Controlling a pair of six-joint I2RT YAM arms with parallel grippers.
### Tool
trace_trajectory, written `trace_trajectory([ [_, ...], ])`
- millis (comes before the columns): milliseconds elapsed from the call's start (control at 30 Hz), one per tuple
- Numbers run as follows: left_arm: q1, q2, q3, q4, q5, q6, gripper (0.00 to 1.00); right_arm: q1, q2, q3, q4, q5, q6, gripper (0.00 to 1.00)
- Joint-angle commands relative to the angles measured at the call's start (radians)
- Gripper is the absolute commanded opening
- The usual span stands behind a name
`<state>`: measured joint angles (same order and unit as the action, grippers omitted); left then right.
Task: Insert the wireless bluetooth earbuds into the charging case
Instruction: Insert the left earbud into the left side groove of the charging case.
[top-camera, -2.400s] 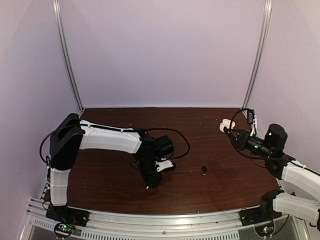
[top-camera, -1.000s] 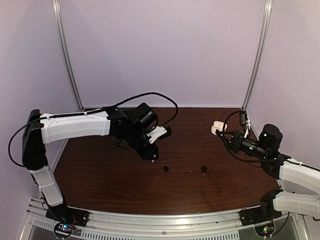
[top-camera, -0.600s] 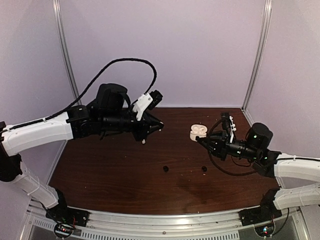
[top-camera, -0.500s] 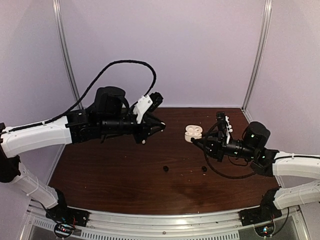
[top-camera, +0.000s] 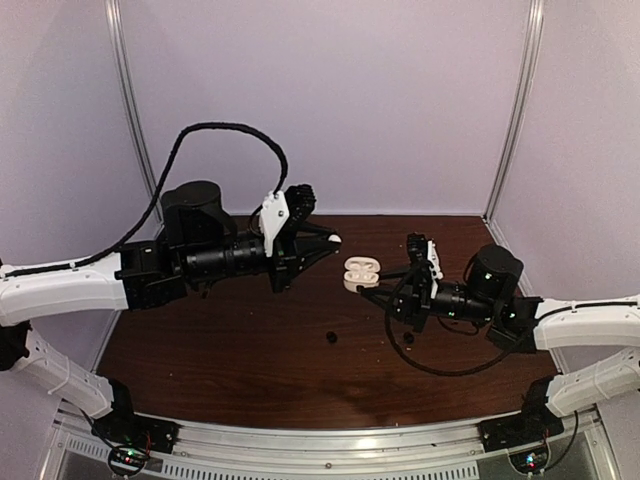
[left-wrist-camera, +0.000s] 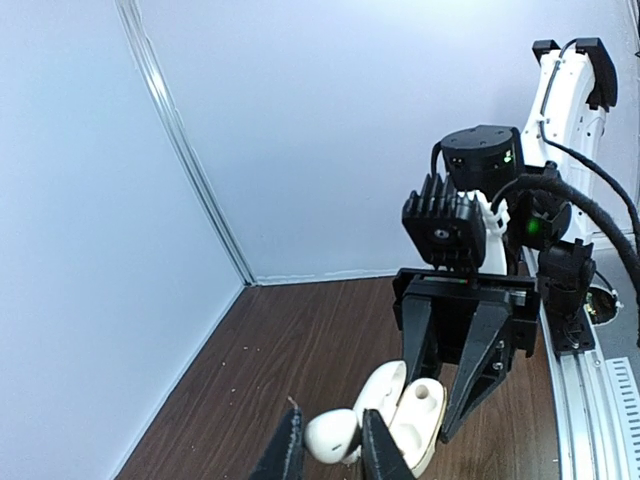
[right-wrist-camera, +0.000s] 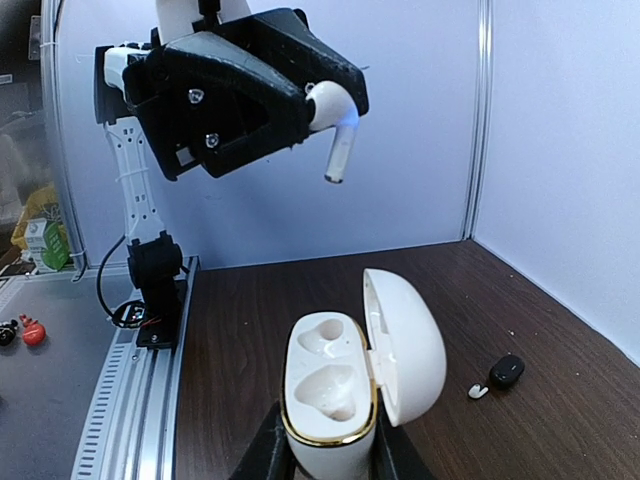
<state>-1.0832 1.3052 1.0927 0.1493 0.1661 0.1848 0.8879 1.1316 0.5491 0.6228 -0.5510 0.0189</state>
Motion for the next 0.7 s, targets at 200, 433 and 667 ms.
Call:
trace_trajectory([
  [200, -0.021, -0.004, -0.014, 0.079, 0.034, 0.072, 0.10, 0.020, 0.036, 0.048, 0.093, 0.039, 0.032, 0.01],
  [433, -0.024, 0.016, -0.004, 0.067, 0.026, 0.076, 0.10, 0.027, 0.050, 0.061, 0.121, 0.034, 0.095, 0.00],
  [667, -0.026, 0.040, 0.004, 0.045, 0.020, 0.077, 0.10, 0.044, 0.054, 0.067, 0.120, 0.046, 0.107, 0.00],
])
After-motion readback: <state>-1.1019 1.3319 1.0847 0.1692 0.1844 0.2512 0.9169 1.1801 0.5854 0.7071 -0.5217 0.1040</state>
